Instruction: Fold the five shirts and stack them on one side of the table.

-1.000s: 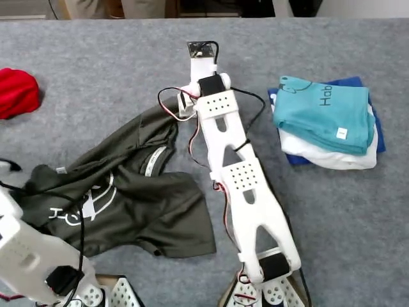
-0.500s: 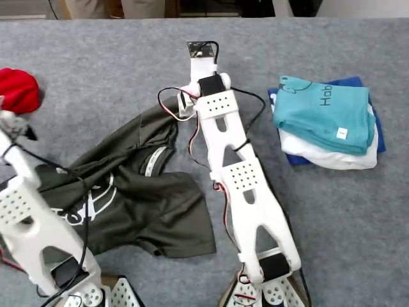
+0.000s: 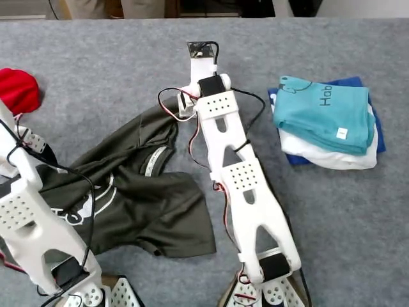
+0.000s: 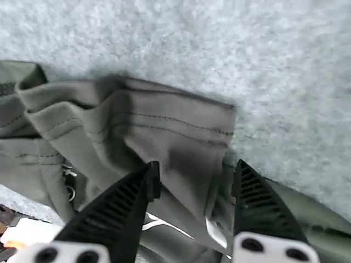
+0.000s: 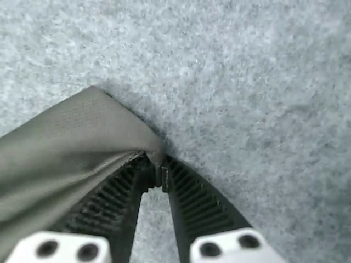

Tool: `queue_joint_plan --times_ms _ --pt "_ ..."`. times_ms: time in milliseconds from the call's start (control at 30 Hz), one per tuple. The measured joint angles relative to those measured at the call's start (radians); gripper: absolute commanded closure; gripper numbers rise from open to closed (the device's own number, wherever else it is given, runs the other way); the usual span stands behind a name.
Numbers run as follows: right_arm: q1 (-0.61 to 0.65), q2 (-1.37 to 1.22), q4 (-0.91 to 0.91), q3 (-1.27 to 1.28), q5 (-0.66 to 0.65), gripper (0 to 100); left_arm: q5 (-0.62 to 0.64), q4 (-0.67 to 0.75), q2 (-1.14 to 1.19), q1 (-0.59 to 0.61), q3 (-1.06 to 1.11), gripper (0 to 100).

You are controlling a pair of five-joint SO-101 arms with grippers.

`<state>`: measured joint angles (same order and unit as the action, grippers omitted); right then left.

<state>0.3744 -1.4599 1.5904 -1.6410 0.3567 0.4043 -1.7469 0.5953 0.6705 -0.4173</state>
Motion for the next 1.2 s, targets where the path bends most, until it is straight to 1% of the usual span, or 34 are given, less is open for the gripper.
queue_joint_plan --times_ms 167,300,500,633,700,867,1200 --pt "0.000 0.000 0.000 0.000 0.000 99.6 -0.003 0.000 -0.011 0.000 0.011 78" --pt "0.000 0.000 0.000 0.000 0.000 99.6 0.008 0.000 0.049 0.000 0.008 78" --pt "0.000 0.000 0.000 0.000 0.000 99.6 0.069 0.000 0.118 0.025 -0.081 78" --pt "0.000 0.000 0.000 0.000 0.000 99.6 0.086 0.000 0.126 0.046 -0.137 83" --pt "0.000 0.000 0.000 0.000 0.000 99.6 0.089 0.000 0.127 0.051 -0.163 83" --pt "0.000 0.000 0.000 0.000 0.000 99.6 0.089 0.000 0.127 0.051 -0.206 82" --pt "0.000 0.000 0.000 0.000 0.000 99.6 0.089 0.002 0.127 0.021 -0.207 82"
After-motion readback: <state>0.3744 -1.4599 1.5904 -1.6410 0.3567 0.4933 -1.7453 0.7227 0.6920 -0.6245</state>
